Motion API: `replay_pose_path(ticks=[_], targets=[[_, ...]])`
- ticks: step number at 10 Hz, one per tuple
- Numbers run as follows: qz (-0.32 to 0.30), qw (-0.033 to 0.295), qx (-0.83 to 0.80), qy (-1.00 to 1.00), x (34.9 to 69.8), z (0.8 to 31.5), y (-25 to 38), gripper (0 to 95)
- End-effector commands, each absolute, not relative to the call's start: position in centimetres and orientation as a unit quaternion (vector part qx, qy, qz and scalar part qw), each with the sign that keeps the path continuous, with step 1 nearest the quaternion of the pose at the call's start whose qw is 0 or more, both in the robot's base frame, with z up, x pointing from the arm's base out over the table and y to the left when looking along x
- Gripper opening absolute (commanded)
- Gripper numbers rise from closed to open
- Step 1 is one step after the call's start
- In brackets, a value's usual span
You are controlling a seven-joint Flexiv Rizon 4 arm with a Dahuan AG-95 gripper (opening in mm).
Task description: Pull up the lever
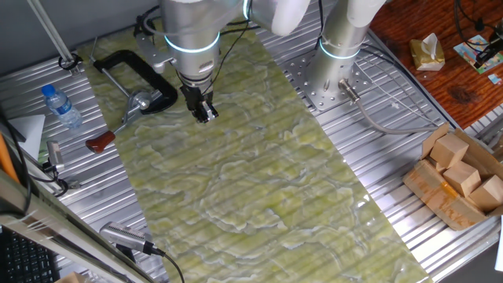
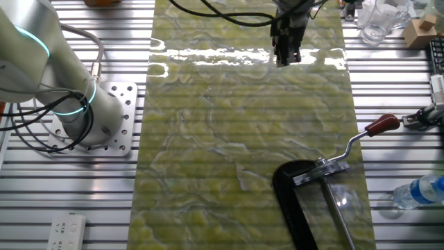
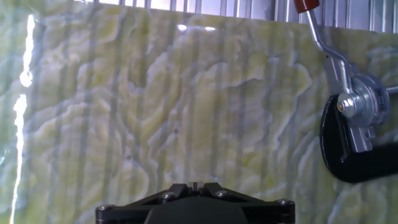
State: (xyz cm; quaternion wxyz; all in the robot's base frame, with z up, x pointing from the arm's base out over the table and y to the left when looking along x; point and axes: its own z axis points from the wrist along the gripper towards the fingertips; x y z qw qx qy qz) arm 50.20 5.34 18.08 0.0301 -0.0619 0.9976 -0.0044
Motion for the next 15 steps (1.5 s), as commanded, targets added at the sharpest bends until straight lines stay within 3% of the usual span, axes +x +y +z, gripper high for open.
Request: replay_pose_path(ticks=[1,4,7,15], targets=[[0.015,0.024,-0.135,0.990,51.0,17.3,2.4,0.0],[0.016,0.016,-0.152,0.988,50.7,16.8,0.3,0.0],[0.023,-0.016,-0.157,0.987,50.7,16.5,0.2,0.0],[0.013,-0.017,-0.130,0.991,50.7,16.5,0.2,0.0]])
